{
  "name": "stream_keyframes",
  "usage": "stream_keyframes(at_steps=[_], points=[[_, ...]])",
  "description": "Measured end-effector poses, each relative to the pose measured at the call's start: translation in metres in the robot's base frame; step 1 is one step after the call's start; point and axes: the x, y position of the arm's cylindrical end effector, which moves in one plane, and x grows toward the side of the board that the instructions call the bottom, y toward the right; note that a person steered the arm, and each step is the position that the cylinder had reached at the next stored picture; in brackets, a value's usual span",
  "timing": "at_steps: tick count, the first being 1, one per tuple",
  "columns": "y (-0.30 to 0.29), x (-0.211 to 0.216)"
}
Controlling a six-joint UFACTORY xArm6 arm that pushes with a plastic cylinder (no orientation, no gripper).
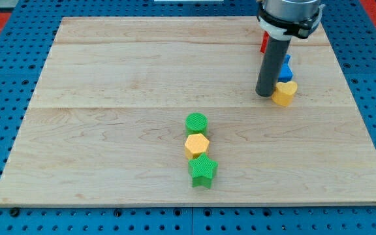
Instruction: Place the green circle below the yellow heart
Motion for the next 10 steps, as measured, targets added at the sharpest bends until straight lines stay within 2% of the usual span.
stream_keyframes(at_steps=[1,2,3,4,5,7,8,9,10], points=[[-0.030,0.000],[-0.121,0.000],[-0.211,0.032],[-0.213,0.083],[-0.148,0.086],[-0.053,0.067],[-0.077,0.051],[-0.070,0.050],[-0.033,0.052]])
